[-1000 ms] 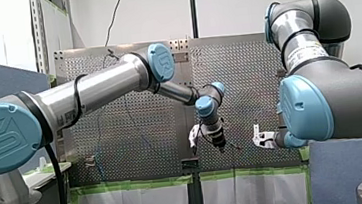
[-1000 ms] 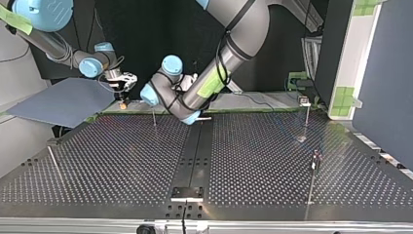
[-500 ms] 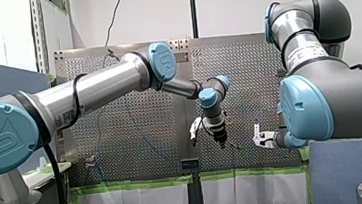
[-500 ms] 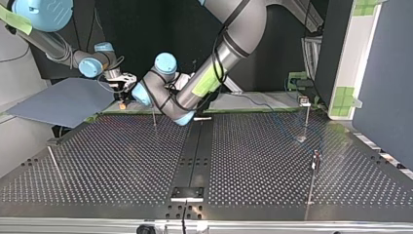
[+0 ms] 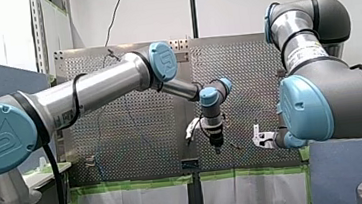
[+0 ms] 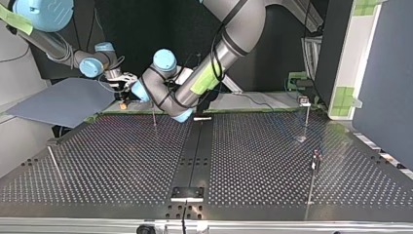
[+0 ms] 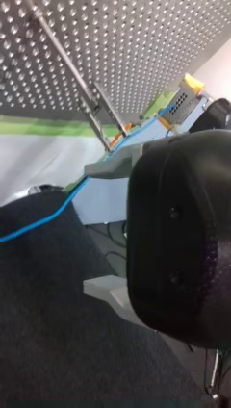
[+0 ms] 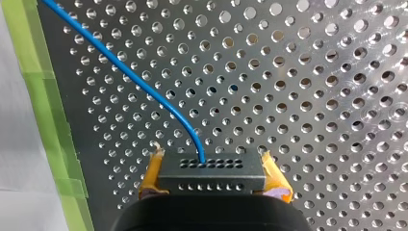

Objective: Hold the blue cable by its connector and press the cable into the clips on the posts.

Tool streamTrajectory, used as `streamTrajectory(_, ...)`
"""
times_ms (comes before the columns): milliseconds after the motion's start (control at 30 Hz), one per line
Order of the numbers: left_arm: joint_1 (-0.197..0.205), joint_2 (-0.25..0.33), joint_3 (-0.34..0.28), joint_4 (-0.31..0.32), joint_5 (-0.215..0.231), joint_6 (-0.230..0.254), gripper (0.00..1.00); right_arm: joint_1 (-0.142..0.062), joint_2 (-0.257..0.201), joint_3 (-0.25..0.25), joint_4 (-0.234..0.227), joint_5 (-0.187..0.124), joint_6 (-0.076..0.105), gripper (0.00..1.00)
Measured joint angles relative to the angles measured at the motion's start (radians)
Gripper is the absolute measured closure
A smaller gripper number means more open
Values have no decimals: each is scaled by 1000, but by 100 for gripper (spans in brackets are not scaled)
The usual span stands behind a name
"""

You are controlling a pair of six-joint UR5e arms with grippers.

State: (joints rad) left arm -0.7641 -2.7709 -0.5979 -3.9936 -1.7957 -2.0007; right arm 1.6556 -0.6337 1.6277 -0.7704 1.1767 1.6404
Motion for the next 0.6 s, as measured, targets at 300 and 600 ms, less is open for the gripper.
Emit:
streamTrajectory(300, -5, 0, -1, -70, 4, -36, 0, 1, 1, 0, 0, 0, 0, 100)
streamTrajectory(600, -15, 0, -1, -93, 51, -109, 0, 5, 1, 0, -1, 0, 0, 100)
